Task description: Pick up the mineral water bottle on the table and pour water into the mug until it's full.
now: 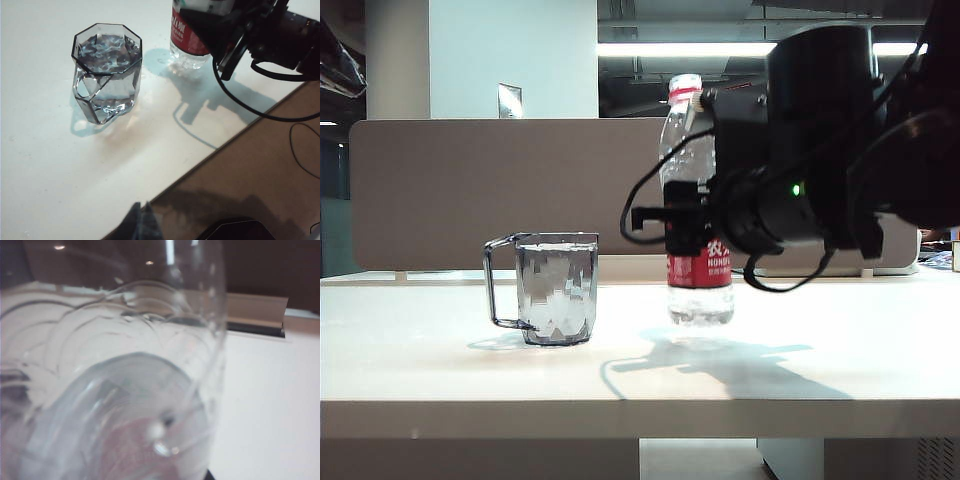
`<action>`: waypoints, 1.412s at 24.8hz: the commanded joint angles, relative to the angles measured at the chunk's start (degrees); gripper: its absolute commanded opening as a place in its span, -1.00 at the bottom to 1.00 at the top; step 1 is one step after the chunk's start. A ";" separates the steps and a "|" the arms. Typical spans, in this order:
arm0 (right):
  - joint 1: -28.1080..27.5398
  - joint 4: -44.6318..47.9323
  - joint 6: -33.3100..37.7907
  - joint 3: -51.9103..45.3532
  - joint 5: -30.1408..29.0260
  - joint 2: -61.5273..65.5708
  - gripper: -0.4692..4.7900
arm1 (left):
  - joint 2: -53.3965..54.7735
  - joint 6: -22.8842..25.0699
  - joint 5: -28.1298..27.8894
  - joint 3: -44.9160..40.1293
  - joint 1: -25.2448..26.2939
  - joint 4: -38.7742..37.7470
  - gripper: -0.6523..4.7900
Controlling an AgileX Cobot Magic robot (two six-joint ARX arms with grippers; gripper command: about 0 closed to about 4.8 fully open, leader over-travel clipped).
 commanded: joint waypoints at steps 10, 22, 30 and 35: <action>0.04 6.27 1.36 0.09 -0.70 4.42 -0.05 | -0.09 0.00 0.24 0.22 0.02 0.57 -0.78; 0.11 4.26 1.22 -0.37 -3.21 5.07 0.91 | -0.09 0.00 0.26 0.22 0.02 0.59 -0.78; 0.11 4.94 0.59 -7.32 -3.02 0.92 1.00 | -0.09 0.00 0.26 0.22 0.02 0.57 -0.78; 0.13 5.03 -0.35 -15.47 -2.84 -7.04 1.00 | -0.09 0.00 0.26 0.22 0.02 0.59 -0.78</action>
